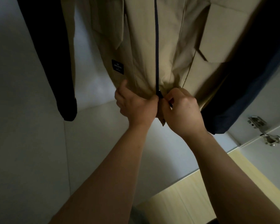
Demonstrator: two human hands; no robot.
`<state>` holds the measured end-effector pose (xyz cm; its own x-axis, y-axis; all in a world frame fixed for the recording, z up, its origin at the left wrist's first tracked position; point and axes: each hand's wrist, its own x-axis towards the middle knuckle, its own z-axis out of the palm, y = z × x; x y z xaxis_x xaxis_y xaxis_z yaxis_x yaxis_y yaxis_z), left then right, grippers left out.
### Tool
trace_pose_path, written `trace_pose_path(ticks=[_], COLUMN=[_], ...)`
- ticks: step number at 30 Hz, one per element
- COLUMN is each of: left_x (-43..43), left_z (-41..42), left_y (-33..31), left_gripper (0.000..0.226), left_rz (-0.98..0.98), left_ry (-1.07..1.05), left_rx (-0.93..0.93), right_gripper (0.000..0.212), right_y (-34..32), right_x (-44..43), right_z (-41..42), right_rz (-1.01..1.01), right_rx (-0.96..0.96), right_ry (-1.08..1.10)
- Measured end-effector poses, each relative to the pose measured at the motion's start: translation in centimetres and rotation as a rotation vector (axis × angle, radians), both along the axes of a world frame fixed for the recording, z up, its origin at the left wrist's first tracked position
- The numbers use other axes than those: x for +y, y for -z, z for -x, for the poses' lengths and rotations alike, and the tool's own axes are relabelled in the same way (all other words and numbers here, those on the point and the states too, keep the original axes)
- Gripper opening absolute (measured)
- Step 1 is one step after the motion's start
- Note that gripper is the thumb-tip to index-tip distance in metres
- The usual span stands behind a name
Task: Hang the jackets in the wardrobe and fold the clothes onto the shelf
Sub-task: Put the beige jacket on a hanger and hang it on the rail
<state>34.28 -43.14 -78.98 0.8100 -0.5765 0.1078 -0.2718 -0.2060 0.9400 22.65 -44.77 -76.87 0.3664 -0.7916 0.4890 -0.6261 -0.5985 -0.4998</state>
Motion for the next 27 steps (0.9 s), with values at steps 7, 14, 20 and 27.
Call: trace_pose_path(ticks=[7,14,20,27], left_x=[0.3,-0.2,-0.5,-0.4], left_z=[-0.8,-0.7,-1.3,-1.4], left_y=[-0.8,-1.3,-1.1,0.0], left_gripper=[0.043,0.018,0.022,0.008], left_rz=[0.227,0.262,0.304,0.208], left_ry=[0.168,0.138,0.109,0.24], left_rx=[-0.052,-0.149,0.019,0.067], right_gripper=[0.006,0.01,0.041,0.061], right_y=[1.0,1.1,1.8,2.3], right_x=[-0.4,-0.7,-0.9,-1.5], right_z=[0.2,0.4,0.3,0.2], right_rz=[-0.069,-0.161,-0.087,-0.229], right_rx=[-0.016,-0.096,-0.182,-0.337], right_ry=[-0.023,-0.072,0.086,0.224])
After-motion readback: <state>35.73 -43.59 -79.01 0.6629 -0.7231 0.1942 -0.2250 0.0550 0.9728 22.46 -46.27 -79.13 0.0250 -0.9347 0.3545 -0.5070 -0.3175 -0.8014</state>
